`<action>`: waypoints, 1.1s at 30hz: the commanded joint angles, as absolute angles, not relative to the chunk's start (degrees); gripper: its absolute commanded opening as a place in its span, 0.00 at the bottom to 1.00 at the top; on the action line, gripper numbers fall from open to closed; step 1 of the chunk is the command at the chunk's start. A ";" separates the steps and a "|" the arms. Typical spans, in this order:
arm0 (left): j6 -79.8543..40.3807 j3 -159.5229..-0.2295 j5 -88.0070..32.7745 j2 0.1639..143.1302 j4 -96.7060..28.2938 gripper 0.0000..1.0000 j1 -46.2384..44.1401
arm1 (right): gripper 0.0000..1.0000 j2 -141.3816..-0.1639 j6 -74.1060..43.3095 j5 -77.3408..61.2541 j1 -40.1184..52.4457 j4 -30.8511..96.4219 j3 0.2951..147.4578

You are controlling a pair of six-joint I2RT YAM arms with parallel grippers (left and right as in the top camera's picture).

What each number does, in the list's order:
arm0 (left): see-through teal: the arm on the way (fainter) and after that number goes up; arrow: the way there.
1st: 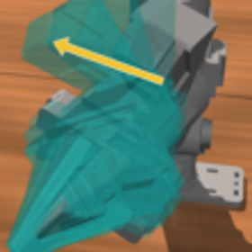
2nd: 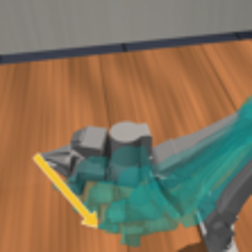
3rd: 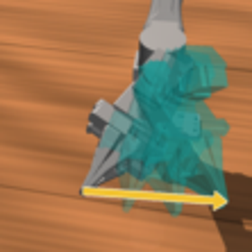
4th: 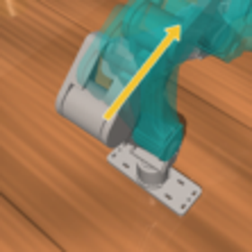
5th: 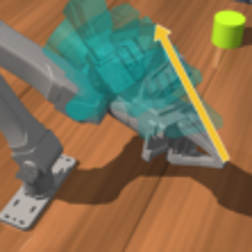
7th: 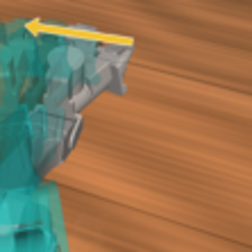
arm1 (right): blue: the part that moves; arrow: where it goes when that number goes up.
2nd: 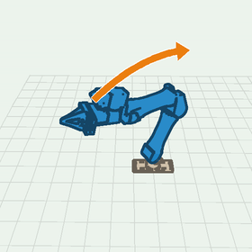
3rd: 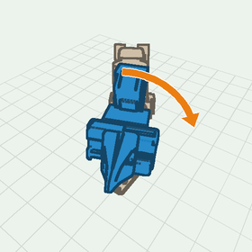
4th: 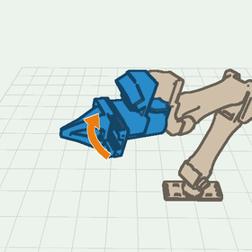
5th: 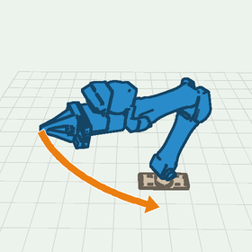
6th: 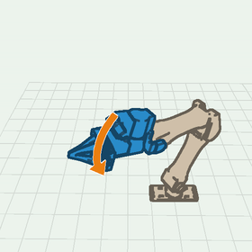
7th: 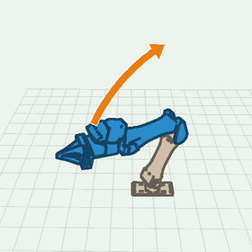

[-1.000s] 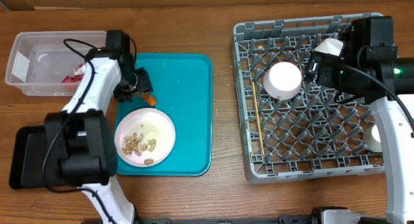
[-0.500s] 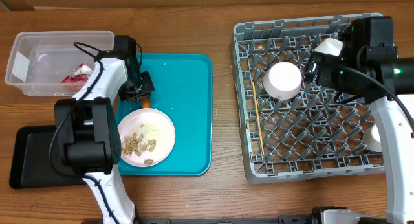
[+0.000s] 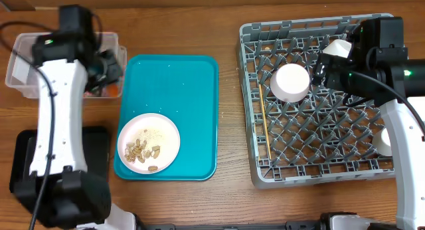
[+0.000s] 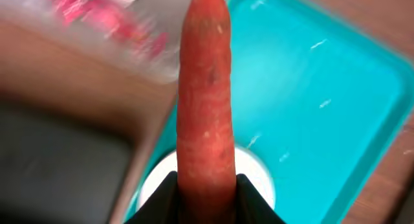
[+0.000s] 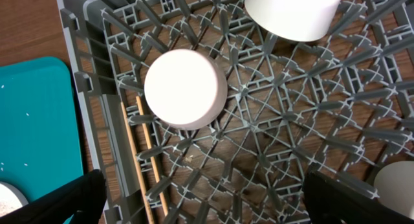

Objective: Sort waste into correct bins and load items into the dishwasher
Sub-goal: 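Grasp the carrot with the left gripper and place it on the black board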

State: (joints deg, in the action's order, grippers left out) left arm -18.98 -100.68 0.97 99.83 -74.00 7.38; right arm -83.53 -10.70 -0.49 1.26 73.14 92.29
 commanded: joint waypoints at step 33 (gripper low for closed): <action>-27.22 -57.67 2.76 97.93 -33.01 0.43 31.46 | 1.00 -83.42 -10.22 -0.10 1.26 73.49 92.66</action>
State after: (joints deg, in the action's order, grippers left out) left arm -26.74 -57.98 3.29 97.62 -36.47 31.59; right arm -83.53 -10.63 -0.43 1.26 73.60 92.29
